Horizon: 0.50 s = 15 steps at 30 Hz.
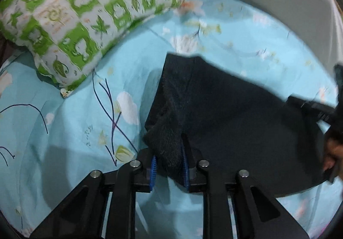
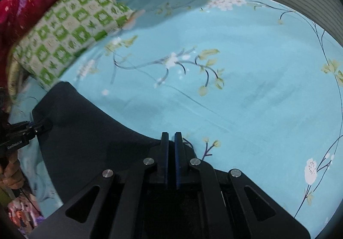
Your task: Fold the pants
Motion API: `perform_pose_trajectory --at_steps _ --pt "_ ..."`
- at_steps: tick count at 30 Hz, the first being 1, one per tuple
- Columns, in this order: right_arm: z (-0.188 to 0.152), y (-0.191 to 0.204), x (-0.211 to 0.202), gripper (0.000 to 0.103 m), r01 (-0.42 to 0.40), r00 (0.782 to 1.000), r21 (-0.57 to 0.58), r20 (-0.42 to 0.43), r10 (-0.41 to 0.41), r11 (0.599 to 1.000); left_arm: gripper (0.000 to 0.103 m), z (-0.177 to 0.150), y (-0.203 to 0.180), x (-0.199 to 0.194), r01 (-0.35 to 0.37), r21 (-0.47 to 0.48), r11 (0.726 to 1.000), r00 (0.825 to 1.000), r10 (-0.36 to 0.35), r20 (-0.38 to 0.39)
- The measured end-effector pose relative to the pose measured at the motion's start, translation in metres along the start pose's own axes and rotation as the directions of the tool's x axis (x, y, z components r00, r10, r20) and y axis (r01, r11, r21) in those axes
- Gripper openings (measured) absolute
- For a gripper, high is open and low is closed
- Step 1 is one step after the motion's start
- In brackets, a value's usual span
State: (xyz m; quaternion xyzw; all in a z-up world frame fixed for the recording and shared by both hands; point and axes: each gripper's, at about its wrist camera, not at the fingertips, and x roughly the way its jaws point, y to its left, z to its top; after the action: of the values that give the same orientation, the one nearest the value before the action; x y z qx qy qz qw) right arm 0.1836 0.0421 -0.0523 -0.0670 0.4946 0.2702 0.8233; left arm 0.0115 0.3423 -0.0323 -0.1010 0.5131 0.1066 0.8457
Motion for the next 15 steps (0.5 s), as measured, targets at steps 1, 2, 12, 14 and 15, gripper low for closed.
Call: perform_pose_trajectory --at_steps 1,2,12,14,15 --pt "-0.002 -0.001 0.001 0.006 0.005 1.000 0.001 0.004 -0.005 1.000 0.025 -0.002 -0.002 -0.001 -0.013 0.012 1.000 1.000 0.012 0.004" --pt "-0.003 -0.001 0.000 0.007 0.008 1.000 0.006 0.008 -0.008 1.000 0.026 -0.002 -0.003 -0.003 -0.018 0.017 1.000 1.000 0.018 0.002" --pt "-0.027 -0.049 -0.092 0.018 -0.041 0.991 0.230 0.130 0.011 0.972 0.053 0.006 0.007 -0.068 -0.115 -0.052 0.992 0.989 0.119 0.091" --pt "-0.045 -0.059 -0.115 0.033 -0.046 0.988 0.276 0.157 0.003 0.960 0.055 0.009 0.003 -0.079 -0.094 -0.063 0.994 0.989 0.100 0.106" --pt "-0.056 -0.065 -0.127 0.035 -0.042 0.986 0.302 0.169 -0.010 0.952 0.058 0.012 -0.002 -0.084 -0.068 -0.067 0.995 0.991 0.076 0.114"
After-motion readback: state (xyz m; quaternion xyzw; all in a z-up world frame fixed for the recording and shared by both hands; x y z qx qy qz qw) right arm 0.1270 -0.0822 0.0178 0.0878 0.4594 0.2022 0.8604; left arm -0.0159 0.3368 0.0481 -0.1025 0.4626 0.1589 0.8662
